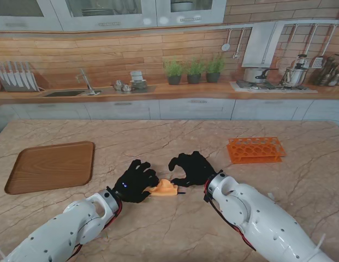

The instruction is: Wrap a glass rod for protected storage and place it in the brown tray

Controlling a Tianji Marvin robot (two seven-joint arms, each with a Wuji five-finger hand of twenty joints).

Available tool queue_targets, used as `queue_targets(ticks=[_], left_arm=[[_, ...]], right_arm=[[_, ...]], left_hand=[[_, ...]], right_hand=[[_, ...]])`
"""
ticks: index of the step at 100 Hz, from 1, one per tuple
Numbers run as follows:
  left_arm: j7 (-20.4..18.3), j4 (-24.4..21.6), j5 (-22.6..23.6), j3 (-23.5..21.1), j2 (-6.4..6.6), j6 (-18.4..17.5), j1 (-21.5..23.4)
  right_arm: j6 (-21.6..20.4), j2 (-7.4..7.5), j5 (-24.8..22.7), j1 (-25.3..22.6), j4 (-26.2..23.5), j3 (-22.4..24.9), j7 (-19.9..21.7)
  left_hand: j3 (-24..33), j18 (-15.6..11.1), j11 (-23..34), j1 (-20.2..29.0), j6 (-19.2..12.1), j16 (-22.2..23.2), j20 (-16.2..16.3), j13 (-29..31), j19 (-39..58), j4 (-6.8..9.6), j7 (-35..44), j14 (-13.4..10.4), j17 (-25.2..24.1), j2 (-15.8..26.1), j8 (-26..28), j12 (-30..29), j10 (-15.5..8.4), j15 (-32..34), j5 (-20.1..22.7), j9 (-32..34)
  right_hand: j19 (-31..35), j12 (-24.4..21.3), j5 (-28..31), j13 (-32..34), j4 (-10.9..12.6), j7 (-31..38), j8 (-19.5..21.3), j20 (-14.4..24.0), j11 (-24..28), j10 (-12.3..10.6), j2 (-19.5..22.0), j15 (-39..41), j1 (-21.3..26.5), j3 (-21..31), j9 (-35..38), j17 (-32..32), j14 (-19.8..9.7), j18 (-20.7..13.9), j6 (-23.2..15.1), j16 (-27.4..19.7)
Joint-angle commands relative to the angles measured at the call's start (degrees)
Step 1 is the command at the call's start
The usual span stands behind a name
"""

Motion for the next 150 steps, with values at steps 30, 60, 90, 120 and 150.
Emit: queue_targets(ticks=[30,60,90,120,150], left_arm=[[-1.0,-1.7,1.9,-1.3,0.79,-0.6,1.9],[-3.1,-2.9,2.2,-1.9,1.13,-2.0,2.9],[-3.9,-3.9,3.1,-3.5,1.42,-2.6,4.2],[-6.3,-5.7,4.3,-5.8,1.89,-4.5,5.8],[-6.3,-7.8,6.2,-8.4,2.18,-5.4,7.6]], right_arm=[[2.2,-1.28,2.1,1.1,0.5,-0.8,-0.7],[3.7,-1.83,2.5,4.6,3.6,-4.9,-1.2],[2.2,-1.58,2.3,6.9,5.1,-8.9,0.9],[-3.6,-0.76,-2.7,7.6,5.5,-9.5,-2.6],[-4.2,-0.11,-5.1,7.0,4.2,-8.8,-2.9]], left_hand=[[-1.7,-0.2,-0.5,2.9,-3.4,0.3,-0.7,0.4,-0.6,-1.76,-1.7,-0.9,-0.5,2.2,-3.5,-0.2,-0.2,0.2,3.8,-1.1],[-2.9,0.1,-0.9,2.5,-7.1,0.0,-0.9,0.1,-1.4,-2.06,-1.2,-0.9,-0.7,2.6,-4.0,-0.5,-0.1,-0.2,6.6,-0.7],[-3.7,0.1,-1.6,2.8,-7.8,-0.2,-0.9,0.2,-1.9,-2.18,-0.9,-0.7,-0.6,3.3,-4.2,-0.9,0.1,-0.6,8.1,0.1],[-6.7,0.6,-3.3,-0.2,-8.8,-1.0,-1.1,-0.1,-4.6,-2.22,-1.9,-0.5,-0.9,3.4,-5.0,-1.5,0.6,-2.2,10.2,0.3],[-7.7,0.6,-4.4,0.8,-7.0,-1.0,0.2,-0.2,-5.8,-1.17,-4.2,-0.6,-0.7,4.7,-5.2,-1.6,0.8,-2.6,9.0,-0.6]], right_hand=[[0.8,0.5,3.6,1.3,-3.8,11.7,-9.8,1.5,1.3,0.5,5.6,1.7,12.6,-4.7,1.5,0.8,0.6,0.5,-4.5,0.5],[2.3,0.6,7.1,2.1,-4.4,13.6,-9.6,0.4,1.2,1.8,-2.6,2.2,8.7,1.0,3.0,1.0,2.4,2.0,-4.1,0.0],[2.5,0.6,6.9,1.9,-5.2,12.6,-8.8,-0.1,1.1,1.8,-5.8,2.0,9.1,4.6,2.6,0.9,2.3,2.1,-4.4,-0.1],[2.1,0.3,13.9,0.6,-6.3,12.4,-8.1,-0.6,0.4,0.6,-5.4,1.6,12.7,5.8,2.0,0.1,1.2,1.4,-17.2,-0.1],[2.2,0.2,16.0,-0.5,-6.2,11.6,-10.4,-0.6,0.1,0.9,-5.7,1.6,11.2,5.5,1.1,-0.7,1.5,1.5,-12.4,-0.1]])
